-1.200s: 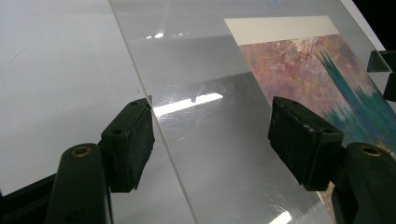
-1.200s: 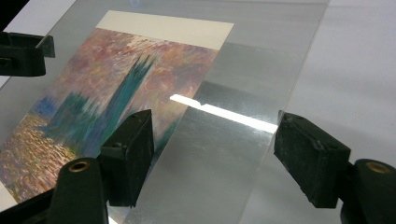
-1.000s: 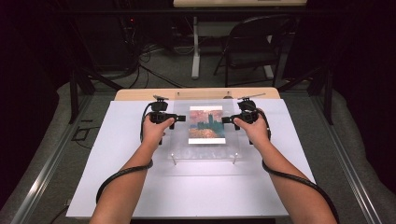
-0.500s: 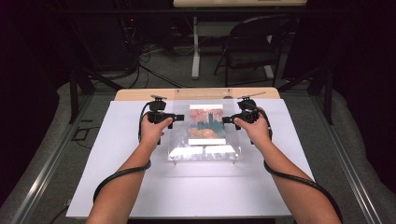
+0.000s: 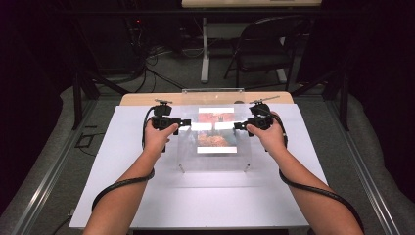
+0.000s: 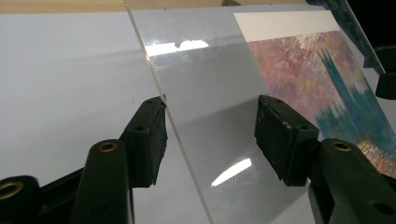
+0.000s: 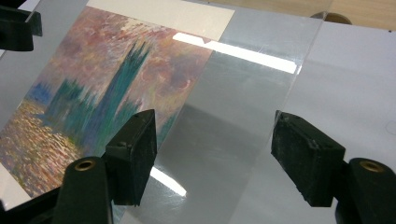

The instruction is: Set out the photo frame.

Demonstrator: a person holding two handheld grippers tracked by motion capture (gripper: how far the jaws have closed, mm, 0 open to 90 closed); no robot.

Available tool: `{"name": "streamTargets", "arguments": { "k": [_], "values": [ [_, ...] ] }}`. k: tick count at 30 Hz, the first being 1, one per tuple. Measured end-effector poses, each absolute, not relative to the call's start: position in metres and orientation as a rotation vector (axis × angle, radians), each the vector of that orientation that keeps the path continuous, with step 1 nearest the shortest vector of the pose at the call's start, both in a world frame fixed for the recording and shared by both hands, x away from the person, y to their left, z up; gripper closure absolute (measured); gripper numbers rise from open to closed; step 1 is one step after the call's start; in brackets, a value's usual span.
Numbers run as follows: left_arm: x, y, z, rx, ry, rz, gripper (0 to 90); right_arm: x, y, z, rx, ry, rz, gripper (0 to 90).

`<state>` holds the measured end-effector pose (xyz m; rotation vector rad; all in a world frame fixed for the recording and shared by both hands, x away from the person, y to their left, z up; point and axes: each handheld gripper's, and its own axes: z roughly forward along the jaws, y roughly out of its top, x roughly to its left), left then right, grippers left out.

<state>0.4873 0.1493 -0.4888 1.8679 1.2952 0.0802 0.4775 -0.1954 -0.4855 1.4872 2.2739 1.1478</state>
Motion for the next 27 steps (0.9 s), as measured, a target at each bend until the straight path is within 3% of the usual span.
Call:
{"name": "streamTargets", "arguments": {
  "k": [27],
  "values": [
    [0.455,0.158,-0.458,1.855,1.206,0.145,56.7,0.441,-0.202,-0.457,1.333,2.236,1.166,44.4]
  ]
}}
